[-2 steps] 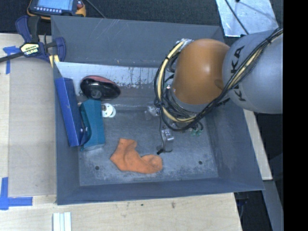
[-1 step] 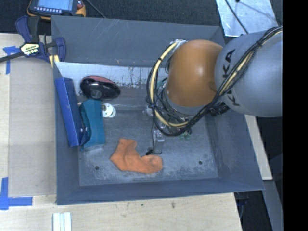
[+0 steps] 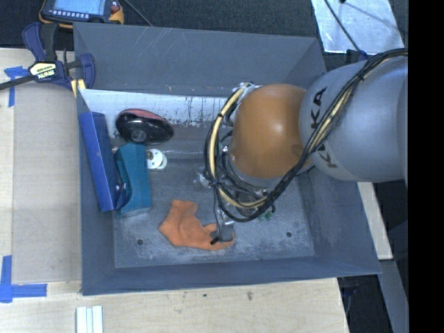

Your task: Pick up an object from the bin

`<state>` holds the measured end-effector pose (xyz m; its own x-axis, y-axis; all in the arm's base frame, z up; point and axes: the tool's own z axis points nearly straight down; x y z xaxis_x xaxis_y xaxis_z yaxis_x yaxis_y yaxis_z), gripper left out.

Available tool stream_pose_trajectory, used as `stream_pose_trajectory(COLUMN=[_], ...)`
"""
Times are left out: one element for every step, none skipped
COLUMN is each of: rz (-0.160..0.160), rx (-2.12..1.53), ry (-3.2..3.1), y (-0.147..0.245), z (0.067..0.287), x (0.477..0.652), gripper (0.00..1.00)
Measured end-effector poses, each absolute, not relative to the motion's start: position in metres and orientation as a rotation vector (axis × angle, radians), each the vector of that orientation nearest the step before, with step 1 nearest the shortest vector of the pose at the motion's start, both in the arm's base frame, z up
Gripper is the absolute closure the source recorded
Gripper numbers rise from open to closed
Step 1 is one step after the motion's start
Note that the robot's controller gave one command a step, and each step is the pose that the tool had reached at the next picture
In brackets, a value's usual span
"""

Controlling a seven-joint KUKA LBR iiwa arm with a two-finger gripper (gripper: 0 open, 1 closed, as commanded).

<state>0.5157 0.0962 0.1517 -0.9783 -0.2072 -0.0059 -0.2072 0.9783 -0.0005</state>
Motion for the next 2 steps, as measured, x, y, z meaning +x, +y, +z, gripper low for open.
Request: stream_pose_trajectory(rz=[0.001, 0.001], rx=[-0.301, -0.042], ry=[3.127, 3.139], y=[0.109, 0.110], z=[0.127, 0.099], x=[0.512, 0.508], gripper=[0.00, 0.00])
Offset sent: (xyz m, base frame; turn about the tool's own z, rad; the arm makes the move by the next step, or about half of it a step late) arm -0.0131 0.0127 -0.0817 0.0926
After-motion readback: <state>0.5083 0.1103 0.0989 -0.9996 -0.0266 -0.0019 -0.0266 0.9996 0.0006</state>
